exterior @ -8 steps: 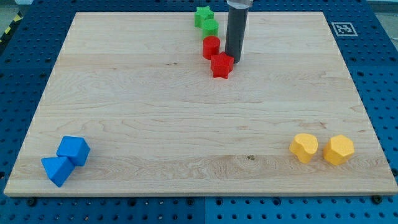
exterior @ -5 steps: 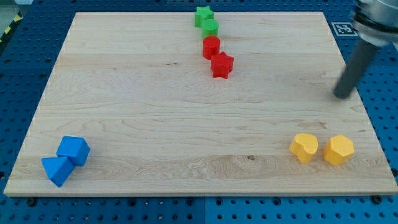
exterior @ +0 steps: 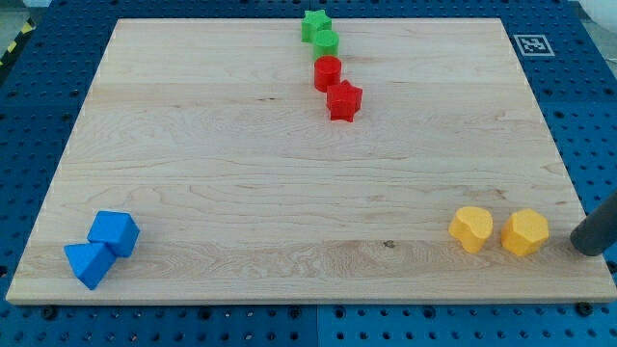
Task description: Push the hexagon to the bottom of the red star
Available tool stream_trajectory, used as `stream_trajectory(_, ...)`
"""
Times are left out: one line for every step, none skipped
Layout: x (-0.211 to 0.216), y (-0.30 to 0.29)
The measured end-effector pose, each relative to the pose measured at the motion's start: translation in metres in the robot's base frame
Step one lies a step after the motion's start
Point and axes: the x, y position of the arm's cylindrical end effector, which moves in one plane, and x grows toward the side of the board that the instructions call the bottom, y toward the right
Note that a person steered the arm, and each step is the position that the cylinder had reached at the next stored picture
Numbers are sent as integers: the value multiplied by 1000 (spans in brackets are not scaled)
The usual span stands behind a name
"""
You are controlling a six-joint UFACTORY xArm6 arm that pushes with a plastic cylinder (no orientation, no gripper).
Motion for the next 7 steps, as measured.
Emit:
stream_trajectory(0,-26)
stream_trajectory(0,-55)
stream_trajectory(-10,-63)
stream_trajectory(-25,-74)
stream_trajectory(-27,-100)
stream_trajectory(-24,-103)
stream_trajectory(-29,-119)
